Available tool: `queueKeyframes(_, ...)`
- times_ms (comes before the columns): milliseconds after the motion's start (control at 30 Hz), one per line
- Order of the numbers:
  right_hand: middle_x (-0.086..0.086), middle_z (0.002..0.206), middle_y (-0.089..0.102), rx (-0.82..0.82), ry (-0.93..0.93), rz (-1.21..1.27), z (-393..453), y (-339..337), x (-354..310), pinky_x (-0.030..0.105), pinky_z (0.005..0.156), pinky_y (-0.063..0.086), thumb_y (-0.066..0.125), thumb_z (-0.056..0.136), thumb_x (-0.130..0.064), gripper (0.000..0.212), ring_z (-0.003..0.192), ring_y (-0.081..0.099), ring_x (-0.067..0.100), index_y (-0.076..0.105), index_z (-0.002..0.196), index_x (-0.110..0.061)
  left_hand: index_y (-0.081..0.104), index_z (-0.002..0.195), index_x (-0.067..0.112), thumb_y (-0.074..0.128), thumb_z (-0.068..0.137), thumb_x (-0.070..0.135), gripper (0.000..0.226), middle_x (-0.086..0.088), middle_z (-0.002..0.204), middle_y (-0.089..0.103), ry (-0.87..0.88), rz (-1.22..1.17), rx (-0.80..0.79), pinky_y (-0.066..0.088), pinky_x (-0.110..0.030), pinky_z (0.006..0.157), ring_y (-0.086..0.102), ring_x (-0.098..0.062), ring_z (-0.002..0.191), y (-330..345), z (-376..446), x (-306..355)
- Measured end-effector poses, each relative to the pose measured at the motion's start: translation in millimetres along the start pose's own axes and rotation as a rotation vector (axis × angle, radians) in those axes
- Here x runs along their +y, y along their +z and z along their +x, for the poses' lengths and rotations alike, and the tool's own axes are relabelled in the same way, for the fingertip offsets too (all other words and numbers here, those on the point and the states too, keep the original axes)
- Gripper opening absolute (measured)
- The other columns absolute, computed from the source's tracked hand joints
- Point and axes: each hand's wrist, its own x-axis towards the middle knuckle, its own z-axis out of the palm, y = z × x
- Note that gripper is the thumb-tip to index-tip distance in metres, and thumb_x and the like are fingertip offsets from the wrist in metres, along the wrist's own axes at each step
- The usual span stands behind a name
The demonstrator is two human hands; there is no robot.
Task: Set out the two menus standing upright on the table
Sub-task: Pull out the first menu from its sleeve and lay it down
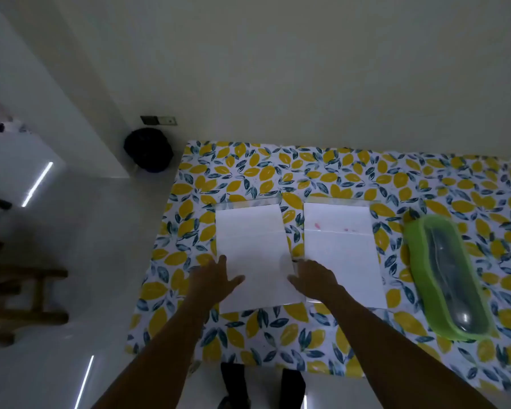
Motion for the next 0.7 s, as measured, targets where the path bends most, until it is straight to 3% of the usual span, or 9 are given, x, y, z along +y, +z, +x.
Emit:
queueKeyframes(267, 0.018, 0.118, 0.062, 0.110, 0.196, 0.258, 0, 20, -24, 0.042, 0.090, 0.049, 0.052, 0.089, -0.037, 0.047, 0.111, 0.060, 0.038, 0.051, 0.127, -0.009, 0.025, 0.146, 0.018, 0.050, 0.083, 0.070, 0.085, -0.022, 0.137, 0.043, 0.060, -0.159, -0.050, 0.048, -0.046, 0.092, 0.053, -0.040, 0.116, 20, 10, -12)
queueKeyframes(400, 0.018, 0.102, 0.067, 0.073, 0.241, 0.391, 7, 31, -17, 0.034, 0.075, 0.046, 0.050, 0.074, -0.022, 0.037, 0.100, 0.064, 0.040, 0.059, 0.108, -0.009, 0.037, 0.138, 0.019, 0.061, 0.084, 0.057, 0.071, -0.020, 0.126, 0.051, -0.007, -0.419, 0.007, 0.048, -0.042, 0.089, 0.056, -0.037, 0.110, 27, 5, -17)
queueKeyframes(467, 0.017, 0.100, 0.066, 0.067, 0.234, 0.442, 0, 26, -20, 0.032, 0.076, 0.042, 0.046, 0.076, -0.017, 0.031, 0.101, 0.063, 0.040, 0.061, 0.102, -0.008, 0.044, 0.131, 0.019, 0.061, 0.086, 0.052, 0.058, -0.018, 0.120, 0.056, -0.059, -0.550, 0.061, 0.048, -0.040, 0.085, 0.059, -0.035, 0.104, 31, 1, -20)
queueKeyframes(600, 0.011, 0.110, 0.068, 0.110, 0.220, 0.650, -28, 18, -20, 0.040, 0.087, 0.049, 0.046, 0.090, -0.015, 0.028, 0.103, 0.063, 0.033, 0.069, 0.106, -0.016, 0.056, 0.109, 0.011, 0.047, 0.097, 0.040, 0.032, -0.012, 0.096, 0.065, -0.056, -0.648, 0.235, 0.044, -0.036, 0.071, 0.063, -0.035, 0.090, 27, -13, -27)
queueKeyframes(700, 0.006, 0.093, 0.074, 0.120, 0.193, 1.075, -61, 15, -14, 0.027, 0.068, 0.057, 0.050, 0.089, -0.001, 0.035, 0.083, 0.069, 0.021, 0.075, 0.087, -0.024, 0.049, 0.076, 0.017, 0.012, 0.093, 0.068, 0.065, -0.005, 0.063, 0.052, 0.021, -0.751, 0.352, 0.031, -0.035, 0.051, 0.055, -0.031, 0.059, 24, -28, -40)
